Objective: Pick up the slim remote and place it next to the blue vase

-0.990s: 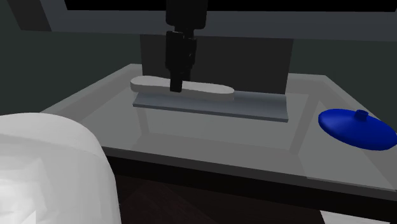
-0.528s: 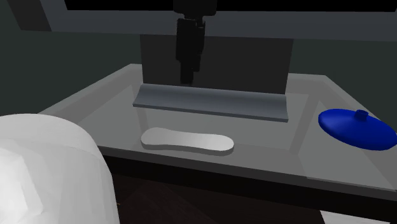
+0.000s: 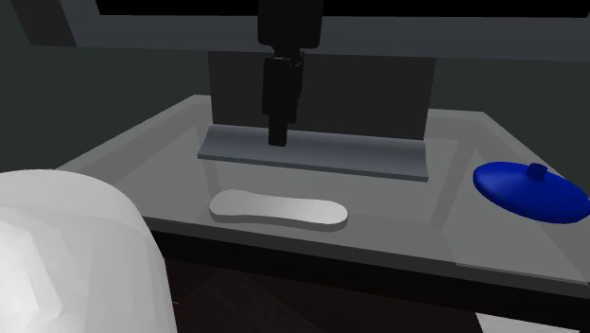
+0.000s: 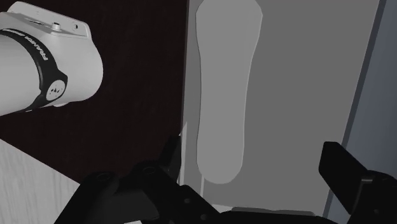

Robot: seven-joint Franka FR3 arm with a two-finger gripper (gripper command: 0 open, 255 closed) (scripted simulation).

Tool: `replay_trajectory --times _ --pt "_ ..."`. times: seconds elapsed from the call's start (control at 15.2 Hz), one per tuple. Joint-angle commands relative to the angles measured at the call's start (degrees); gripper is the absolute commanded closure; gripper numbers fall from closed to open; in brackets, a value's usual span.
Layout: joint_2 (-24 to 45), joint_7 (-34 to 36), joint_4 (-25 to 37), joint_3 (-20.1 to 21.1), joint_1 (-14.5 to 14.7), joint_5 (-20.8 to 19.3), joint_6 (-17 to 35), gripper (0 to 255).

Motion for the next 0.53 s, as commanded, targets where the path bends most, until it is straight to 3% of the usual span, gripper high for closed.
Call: replay_trajectory --times 0.0,0.26,0.33,0.46 --pt "0.0 0.0 0.0 0.0 0.0 0.0 0.1 0" --pt "0.0 0.0 0.0 0.0 0.0 0.0 0.1 0" --pt "0.0 0.0 0.0 0.0 0.0 0.0 0.1 255" --pt "0.0 0.0 0.0 0.0 0.0 0.0 0.1 255"
